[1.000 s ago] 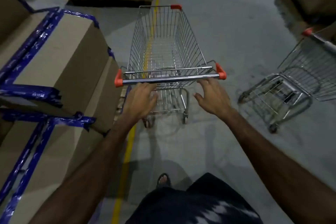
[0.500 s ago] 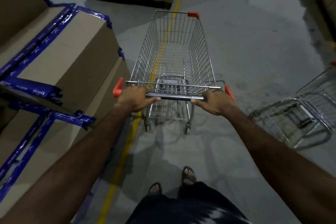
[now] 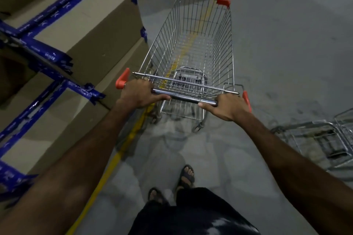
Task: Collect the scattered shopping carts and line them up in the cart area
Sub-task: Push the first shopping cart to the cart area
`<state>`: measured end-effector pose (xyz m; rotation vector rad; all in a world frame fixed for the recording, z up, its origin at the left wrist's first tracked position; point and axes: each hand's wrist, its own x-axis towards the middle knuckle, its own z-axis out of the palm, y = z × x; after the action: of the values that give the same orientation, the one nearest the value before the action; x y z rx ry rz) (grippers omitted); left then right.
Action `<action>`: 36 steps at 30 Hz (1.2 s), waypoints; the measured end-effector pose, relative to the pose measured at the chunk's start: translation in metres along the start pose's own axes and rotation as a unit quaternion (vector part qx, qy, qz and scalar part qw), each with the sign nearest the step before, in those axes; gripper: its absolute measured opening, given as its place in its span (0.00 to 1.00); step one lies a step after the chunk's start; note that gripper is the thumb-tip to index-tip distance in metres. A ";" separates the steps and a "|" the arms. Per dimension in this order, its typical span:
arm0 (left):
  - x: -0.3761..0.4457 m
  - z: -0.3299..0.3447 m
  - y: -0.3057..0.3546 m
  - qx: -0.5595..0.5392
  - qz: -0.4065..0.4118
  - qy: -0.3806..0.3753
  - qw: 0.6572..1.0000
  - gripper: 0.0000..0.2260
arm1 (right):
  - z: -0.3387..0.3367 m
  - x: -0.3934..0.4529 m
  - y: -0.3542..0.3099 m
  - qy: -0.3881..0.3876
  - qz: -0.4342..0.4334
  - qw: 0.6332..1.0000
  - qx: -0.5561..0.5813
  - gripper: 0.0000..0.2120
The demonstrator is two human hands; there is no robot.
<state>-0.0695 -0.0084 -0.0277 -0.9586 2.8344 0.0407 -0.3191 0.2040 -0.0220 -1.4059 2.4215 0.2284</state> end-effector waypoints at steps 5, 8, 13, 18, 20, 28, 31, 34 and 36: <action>-0.043 0.007 0.016 -0.017 -0.034 0.002 0.999 0.42 | 0.005 -0.030 -0.005 0.011 -0.020 1.000 -0.004 0.49; -0.074 0.016 0.027 -0.023 -0.070 0.014 0.997 0.44 | 0.010 -0.049 -0.007 0.013 -0.042 0.999 -0.016 0.48; -0.135 0.034 0.060 -0.033 -0.118 0.014 0.992 0.47 | 0.020 -0.085 0.002 0.017 -0.082 0.995 -0.055 0.49; -0.218 0.042 0.100 -0.044 -0.166 0.019 0.985 0.44 | 0.042 -0.138 0.008 0.039 -0.149 0.986 -0.065 0.48; -0.253 0.044 0.114 -0.045 -0.180 0.009 0.983 0.44 | 0.055 -0.159 0.009 0.037 -0.192 0.979 -0.056 0.47; -0.389 0.024 0.172 -0.061 -0.255 -0.051 0.964 0.38 | 0.083 -0.241 -0.010 0.006 -0.298 0.948 -0.114 0.44; -0.428 0.014 0.193 -0.076 -0.289 -0.087 0.950 0.32 | 0.087 -0.259 -0.020 0.020 -0.342 0.925 -0.164 0.43; -0.459 0.017 0.216 -0.119 -0.362 -0.072 0.922 0.31 | 0.093 -0.260 -0.030 0.014 -0.385 0.906 -0.175 0.44; -0.473 0.026 0.230 -0.127 -0.412 -0.079 0.899 0.38 | 0.094 -0.258 -0.037 0.008 -0.429 0.889 -0.161 0.43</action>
<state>0.1657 0.4612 0.0125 -2.0161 2.0908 0.3738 -0.1494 0.4232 -0.0158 -2.4625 1.5766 0.3964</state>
